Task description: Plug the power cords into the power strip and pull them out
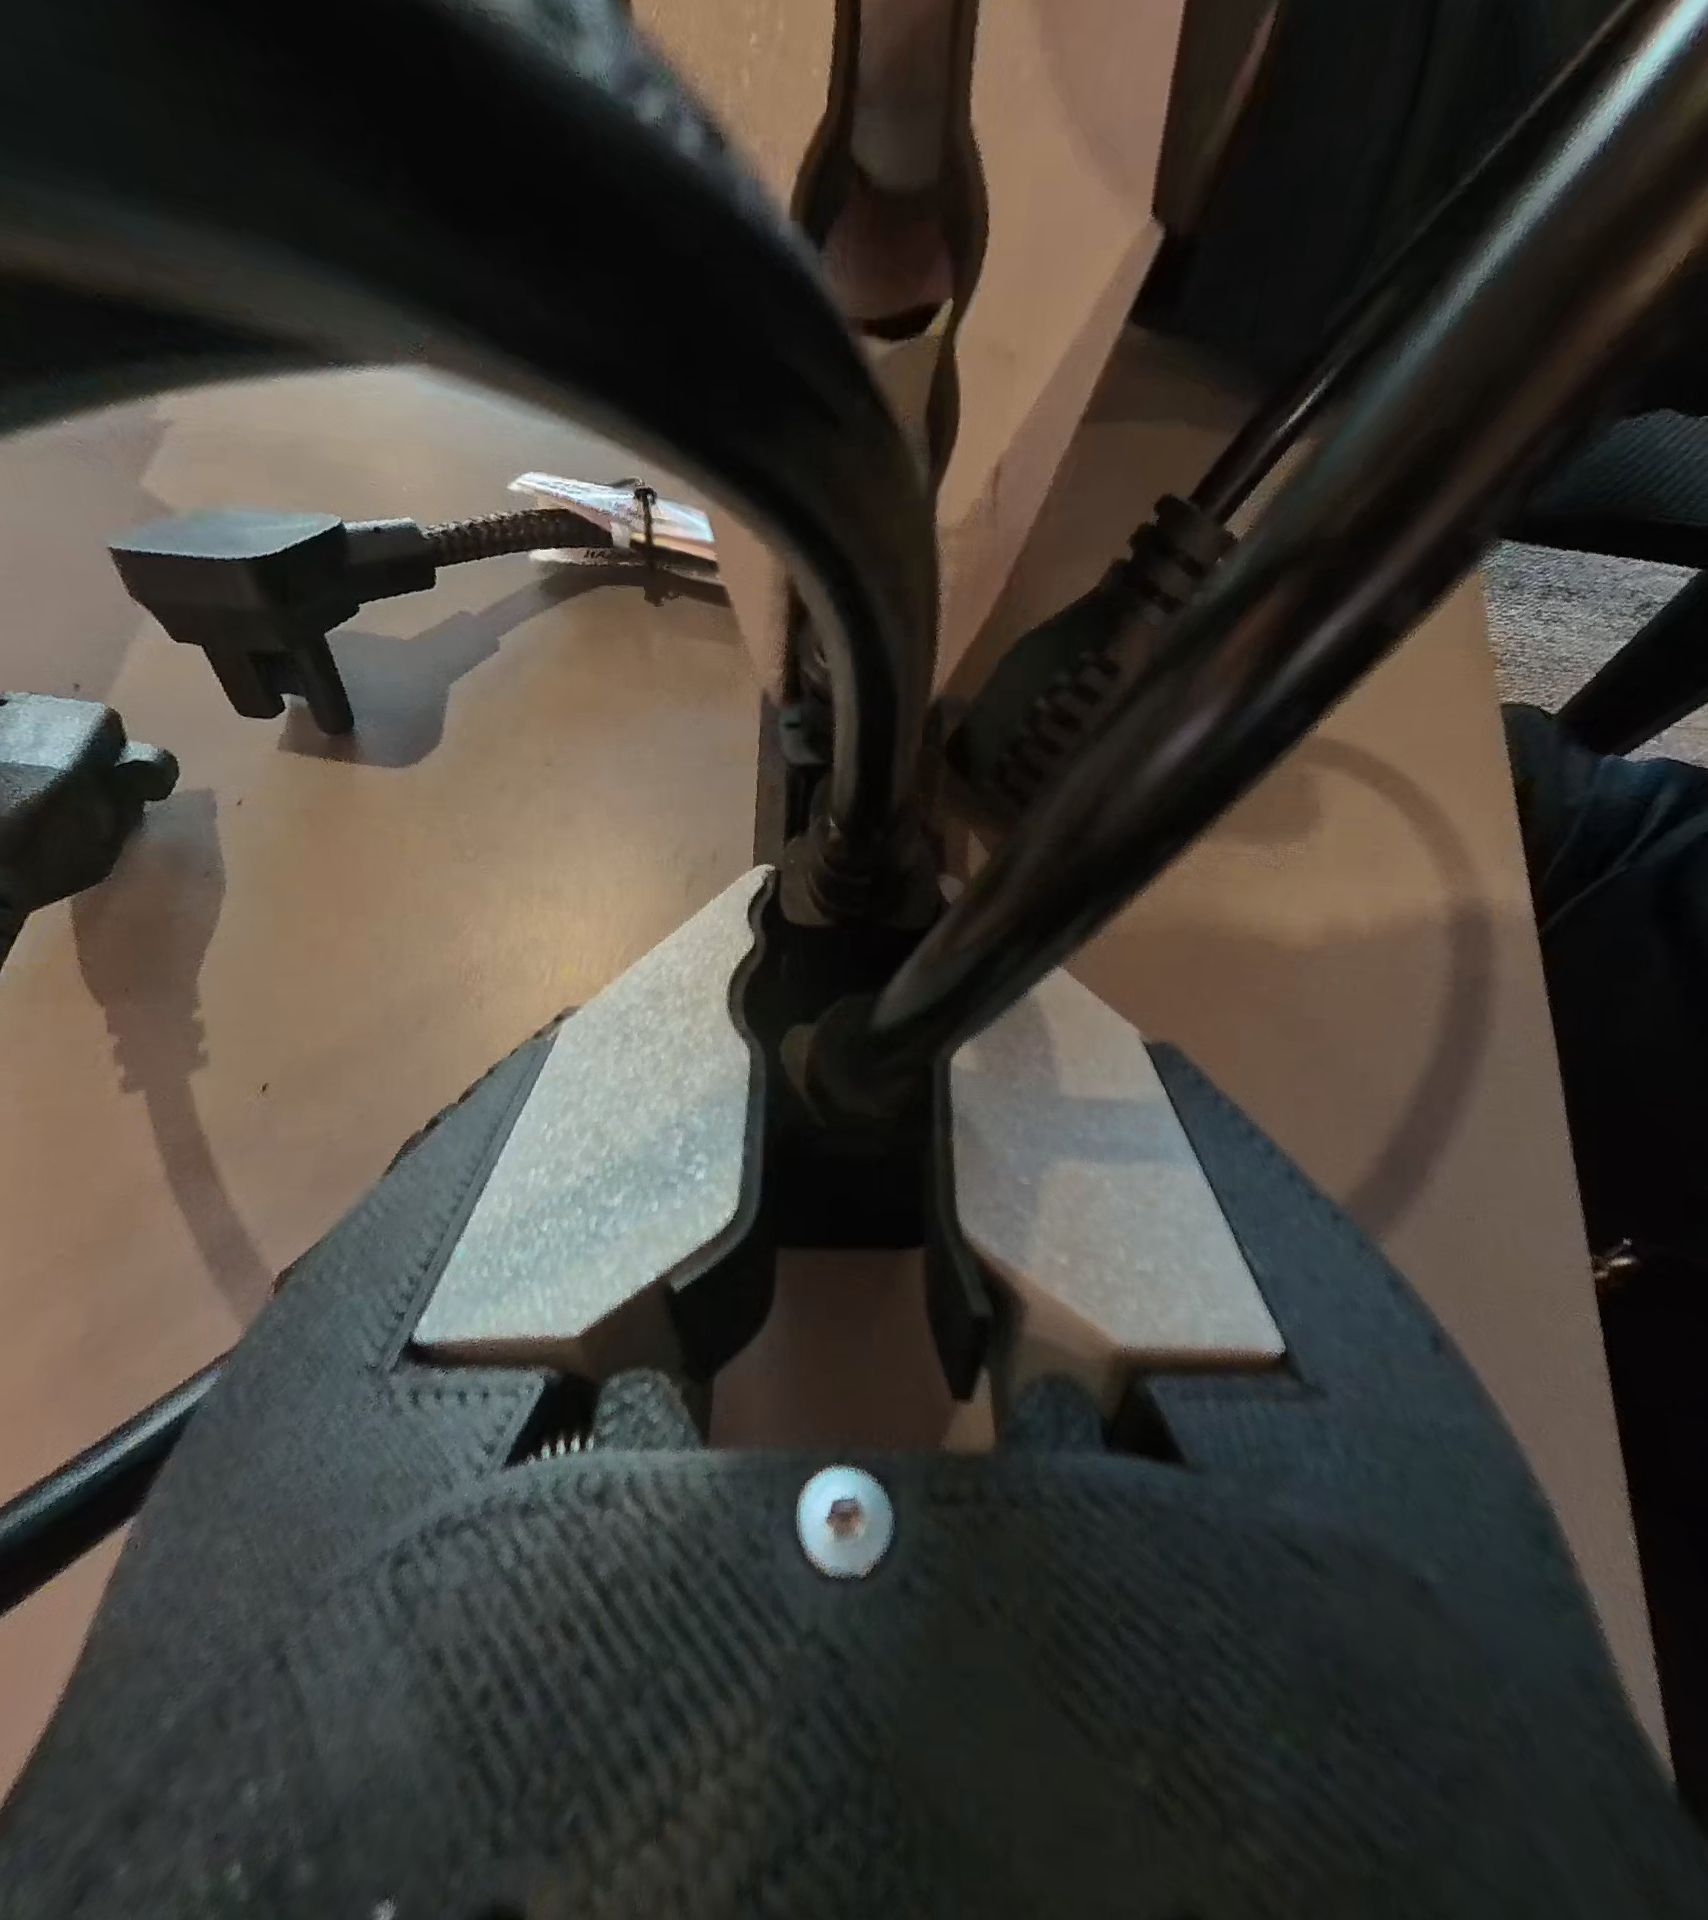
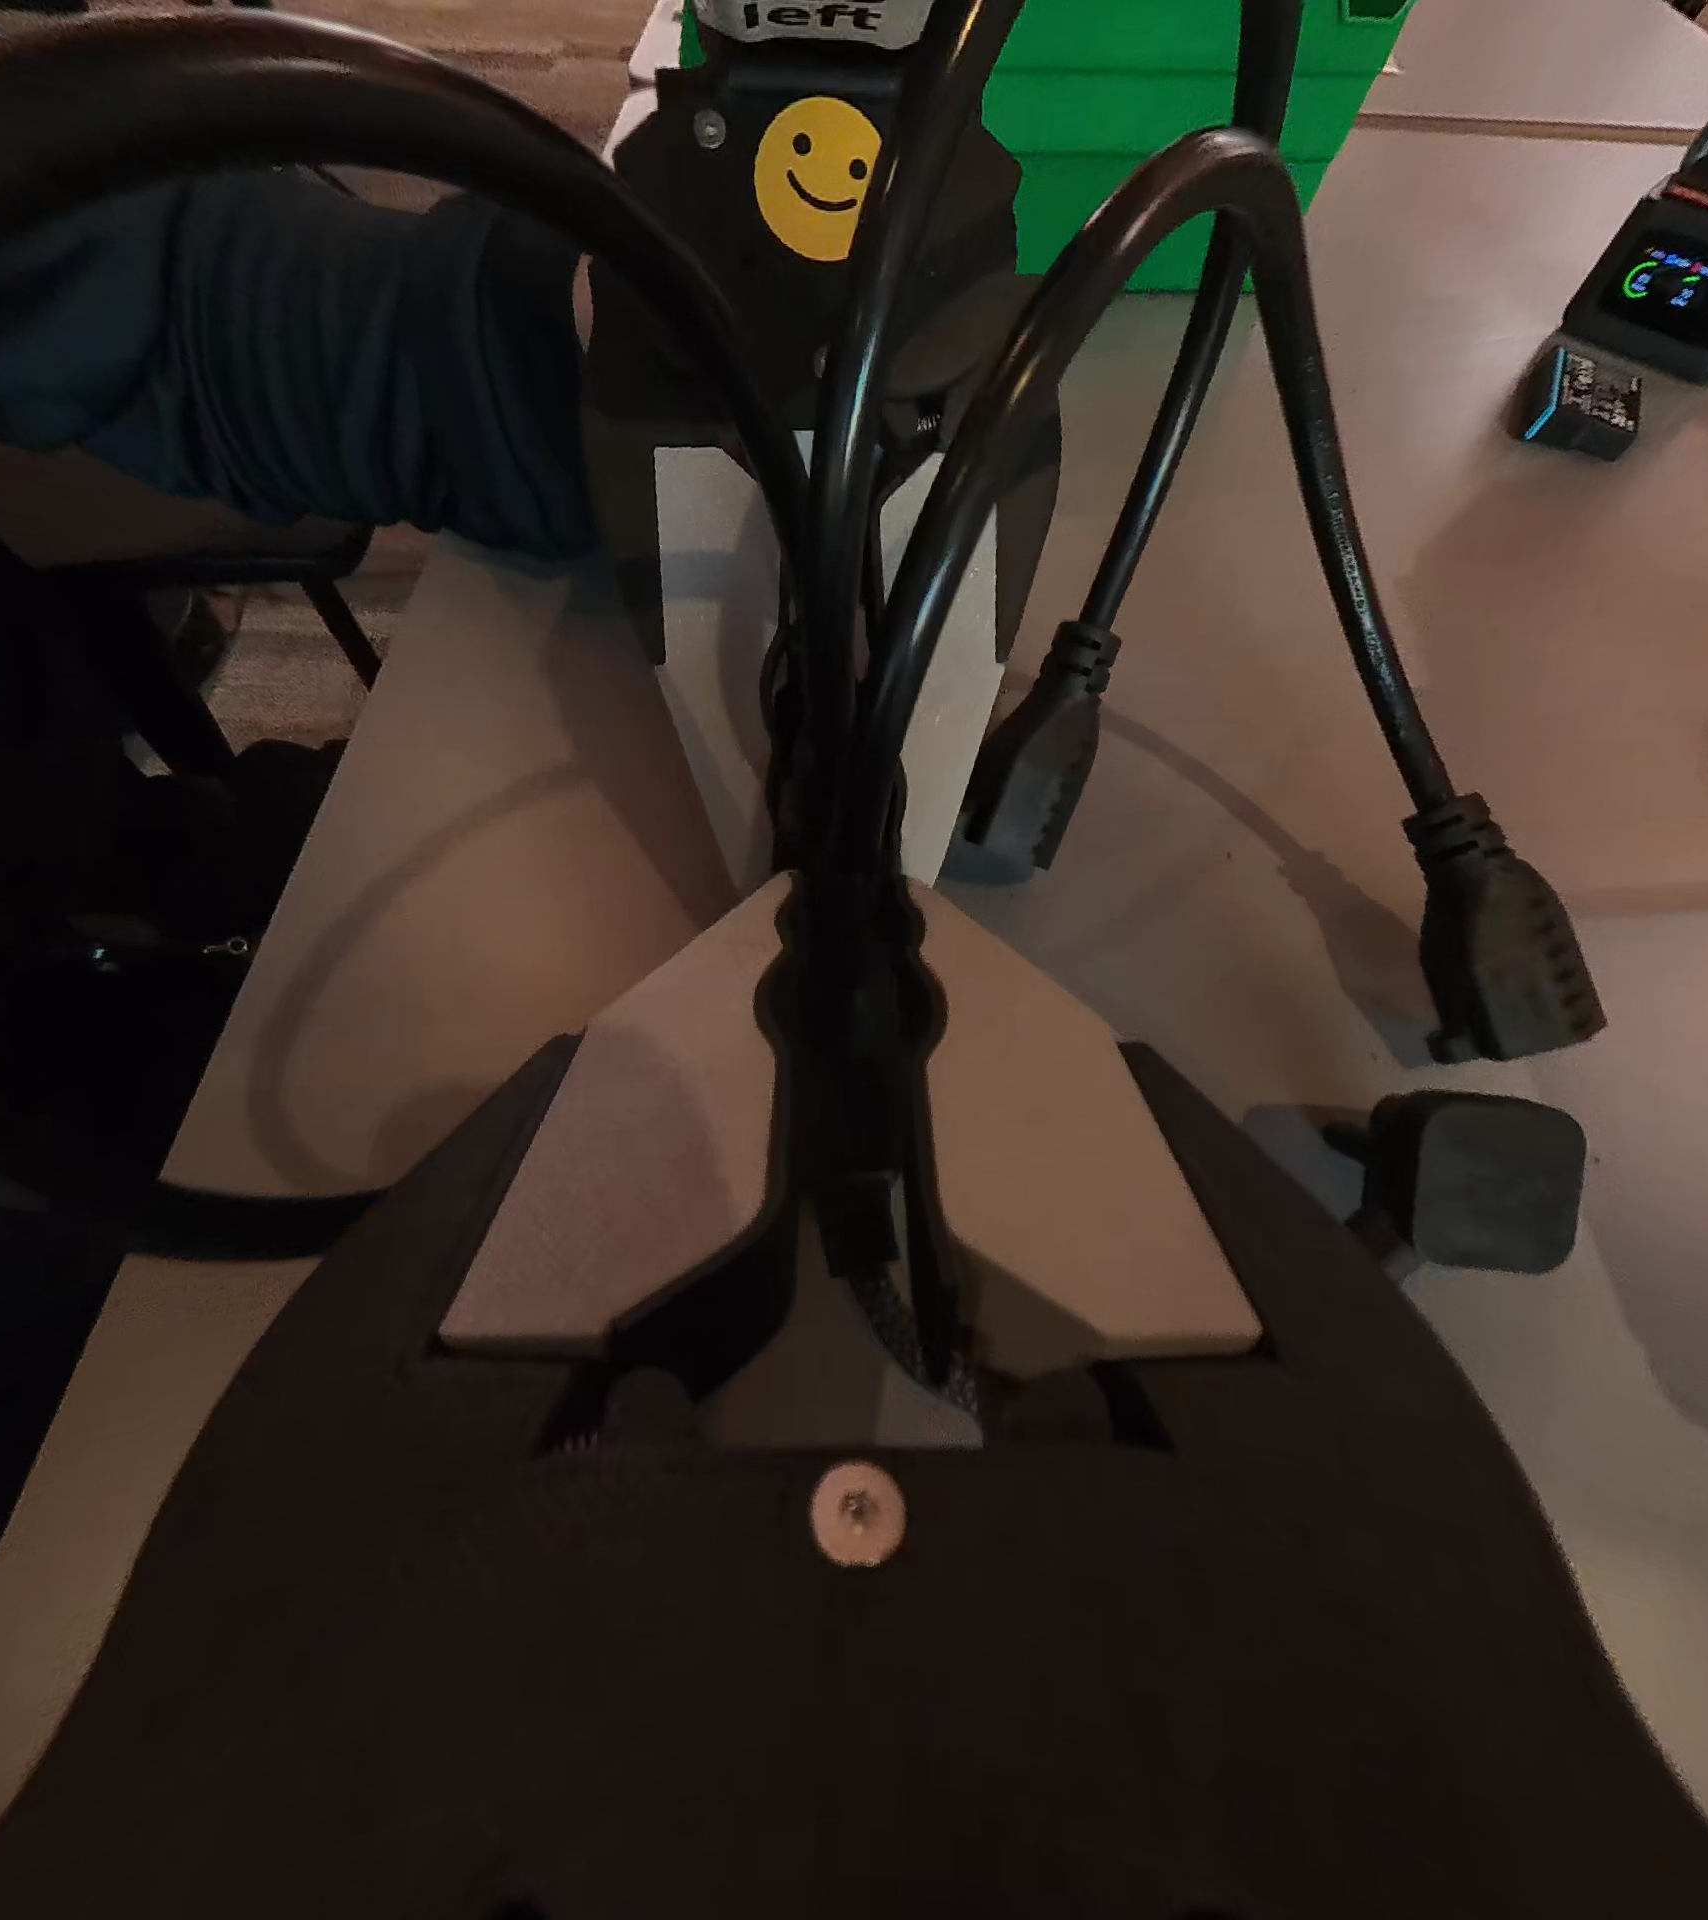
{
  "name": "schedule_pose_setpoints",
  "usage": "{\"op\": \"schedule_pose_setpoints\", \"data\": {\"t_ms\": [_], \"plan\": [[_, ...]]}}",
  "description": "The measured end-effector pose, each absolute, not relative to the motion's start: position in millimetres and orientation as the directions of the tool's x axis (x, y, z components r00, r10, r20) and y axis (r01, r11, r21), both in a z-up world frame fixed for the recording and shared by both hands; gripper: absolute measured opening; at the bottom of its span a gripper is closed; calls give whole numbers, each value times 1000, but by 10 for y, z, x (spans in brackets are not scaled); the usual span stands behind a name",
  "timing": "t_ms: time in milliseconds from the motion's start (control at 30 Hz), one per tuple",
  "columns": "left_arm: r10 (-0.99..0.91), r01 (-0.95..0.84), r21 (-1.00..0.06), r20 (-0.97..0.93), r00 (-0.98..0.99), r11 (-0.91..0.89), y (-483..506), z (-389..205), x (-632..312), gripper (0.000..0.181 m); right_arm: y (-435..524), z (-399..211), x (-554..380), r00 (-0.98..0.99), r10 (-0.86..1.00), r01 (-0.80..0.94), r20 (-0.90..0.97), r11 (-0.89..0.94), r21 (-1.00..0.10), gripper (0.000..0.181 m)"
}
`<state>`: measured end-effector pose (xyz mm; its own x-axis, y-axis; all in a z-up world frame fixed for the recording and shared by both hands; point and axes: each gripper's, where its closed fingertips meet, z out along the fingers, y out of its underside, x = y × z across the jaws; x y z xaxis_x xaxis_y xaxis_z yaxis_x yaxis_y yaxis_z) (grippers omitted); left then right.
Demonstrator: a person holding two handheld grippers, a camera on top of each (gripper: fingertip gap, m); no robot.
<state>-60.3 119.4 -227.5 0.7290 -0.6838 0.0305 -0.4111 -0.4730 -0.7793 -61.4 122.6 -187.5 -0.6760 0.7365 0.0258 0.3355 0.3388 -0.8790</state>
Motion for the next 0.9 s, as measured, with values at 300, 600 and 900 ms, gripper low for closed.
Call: {"op": "schedule_pose_setpoints", "data": {"t_ms": [300, 600, 900], "plan": [[-670, -396, -779, 42, 741, -487, 1202, -2275, -618, 25, 1272, -1811, -599, -669, 744, 316, -4, 279, -907, 0], [-677, -413, -776, 23, 736, -476, 1188, -2277, -620, 25, 1290, -1730, -528, -677, 735, 272, 52, 314, -910, 0], [-677, -412, -778, 24, 735, -475, 1191, -2276, -619, 25, 1363, -1641, -546, -648, 760, 254, 49, 276, -927, 0]]}}
